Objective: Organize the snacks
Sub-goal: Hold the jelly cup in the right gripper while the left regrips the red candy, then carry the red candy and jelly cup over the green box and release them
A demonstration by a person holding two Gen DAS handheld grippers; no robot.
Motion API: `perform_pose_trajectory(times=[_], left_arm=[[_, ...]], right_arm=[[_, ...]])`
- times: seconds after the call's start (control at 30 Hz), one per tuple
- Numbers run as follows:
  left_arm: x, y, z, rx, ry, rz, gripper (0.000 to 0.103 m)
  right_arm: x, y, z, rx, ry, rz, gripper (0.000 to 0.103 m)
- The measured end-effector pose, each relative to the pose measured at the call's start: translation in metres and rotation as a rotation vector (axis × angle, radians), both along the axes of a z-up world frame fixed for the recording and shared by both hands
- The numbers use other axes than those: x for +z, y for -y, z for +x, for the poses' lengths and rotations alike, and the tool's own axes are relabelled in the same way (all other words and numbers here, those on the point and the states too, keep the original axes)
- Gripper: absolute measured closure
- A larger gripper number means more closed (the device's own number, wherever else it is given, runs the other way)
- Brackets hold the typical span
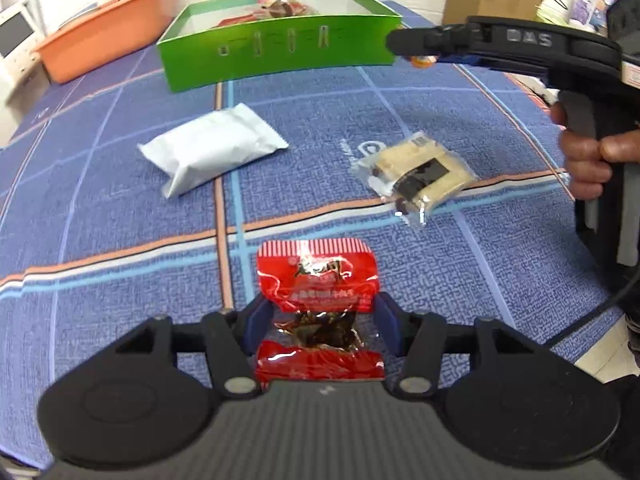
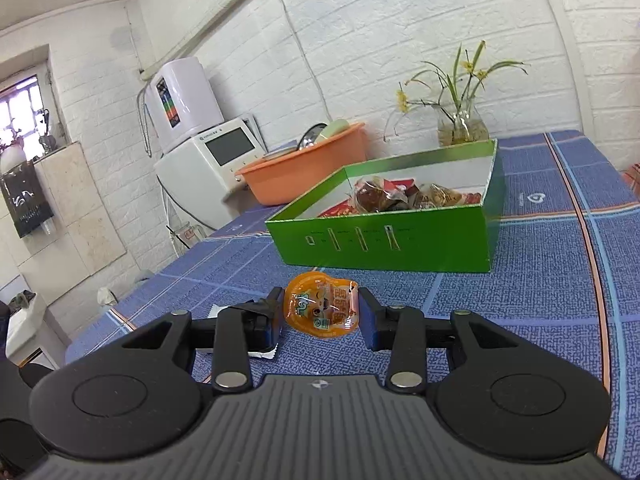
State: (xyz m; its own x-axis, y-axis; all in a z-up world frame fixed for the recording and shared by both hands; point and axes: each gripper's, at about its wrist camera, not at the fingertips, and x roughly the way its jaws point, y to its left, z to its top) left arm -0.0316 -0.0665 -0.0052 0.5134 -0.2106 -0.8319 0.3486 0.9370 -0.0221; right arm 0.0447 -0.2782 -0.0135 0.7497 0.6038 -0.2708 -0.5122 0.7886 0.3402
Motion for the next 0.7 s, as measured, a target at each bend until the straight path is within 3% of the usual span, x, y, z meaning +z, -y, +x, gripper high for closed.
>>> perform_pose_trajectory(times=[0.13, 0.3, 0.53, 0.7], left_arm=[[0.009, -0.007, 0.003, 0.018, 0.04, -0.028, 0.048], [0.032, -0.018, 0.019, 0.036, 0.18, -0.077, 0.048], [0.047, -0.024, 0.095, 0.058, 0.358, -0.117, 0.047], [0.063, -0.02, 0.151, 0.051, 0.491, -0.089, 0.047]], right_arm=[[0.003, 0.0, -0.007, -0.01, 0.044, -0.009, 0.036], [-0.002, 0.0, -0.004, -0.064, 0.028, -0.03, 0.036], [0.002, -0.023, 0.009, -0.114, -0.028, -0.11, 0.036], [0.026, -0.045, 0.038, -0.199, 0.033, -0.13, 0.037]])
